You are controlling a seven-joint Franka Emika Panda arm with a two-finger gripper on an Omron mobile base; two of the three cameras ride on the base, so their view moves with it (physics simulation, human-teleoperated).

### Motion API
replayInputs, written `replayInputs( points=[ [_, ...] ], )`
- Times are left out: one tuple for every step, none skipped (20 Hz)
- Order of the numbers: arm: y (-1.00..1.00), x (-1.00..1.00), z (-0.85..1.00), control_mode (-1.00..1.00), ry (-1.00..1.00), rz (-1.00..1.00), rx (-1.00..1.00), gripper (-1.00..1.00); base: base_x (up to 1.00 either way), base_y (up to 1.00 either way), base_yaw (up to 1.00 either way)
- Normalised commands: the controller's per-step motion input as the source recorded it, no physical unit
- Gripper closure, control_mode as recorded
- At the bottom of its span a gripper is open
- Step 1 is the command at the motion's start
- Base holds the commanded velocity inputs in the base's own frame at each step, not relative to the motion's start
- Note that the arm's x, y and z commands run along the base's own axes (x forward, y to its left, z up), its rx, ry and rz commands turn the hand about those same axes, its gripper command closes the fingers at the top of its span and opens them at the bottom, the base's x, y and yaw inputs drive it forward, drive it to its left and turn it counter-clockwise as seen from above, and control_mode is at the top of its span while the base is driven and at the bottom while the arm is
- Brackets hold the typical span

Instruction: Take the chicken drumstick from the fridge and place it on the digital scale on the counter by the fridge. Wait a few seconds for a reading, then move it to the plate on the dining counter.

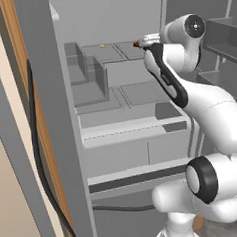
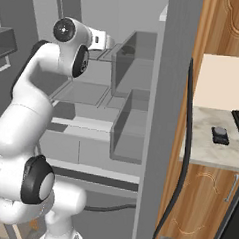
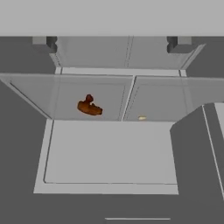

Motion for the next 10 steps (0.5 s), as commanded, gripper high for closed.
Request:
replayInputs(
  points=[
    [0.0, 0.0, 0.0, -1.0, 0.01, 0.0, -0.09, -1.0, 0.0, 0.0, 0.0],
    [0.0, 0.0, 0.0, -1.0, 0.11, 0.0, -0.14, -1.0, 0.0, 0.0, 0.0],
    [0.0, 0.0, 0.0, -1.0, 0.2, 0.0, -0.18, -1.0, 0.0, 0.0, 0.0],
    [0.0, 0.0, -0.08, -1.0, 0.31, 0.0, -0.22, -1.0, 0.0, 0.0, 0.0],
    [-0.04, 0.0, -0.11, -1.0, 0.35, 0.0, -0.22, -1.0, 0.0, 0.0, 0.0],
    [-0.09, 0.0, -0.09, -1.0, 0.37, 0.0, -0.22, -1.0, 0.0, 0.0, 0.0],
    [-0.13, 0.04, -0.12, -1.0, 0.31, 0.0, -0.19, -1.0, 0.0, 0.0, 0.0],
    [-0.16, 0.08, -0.03, -1.0, 0.15, 0.0, -0.1, -1.0, 0.0, 0.0, 0.0],
    [-0.18, 0.02, 0.0, -1.0, 0.04, 0.0, 0.0, -1.0, 0.0, 0.0, 0.0],
    [-0.21, 0.0, 0.0, -1.0, 0.01, 0.0, 0.0, -1.0, 0.0, 0.0, 0.0]
  ],
)
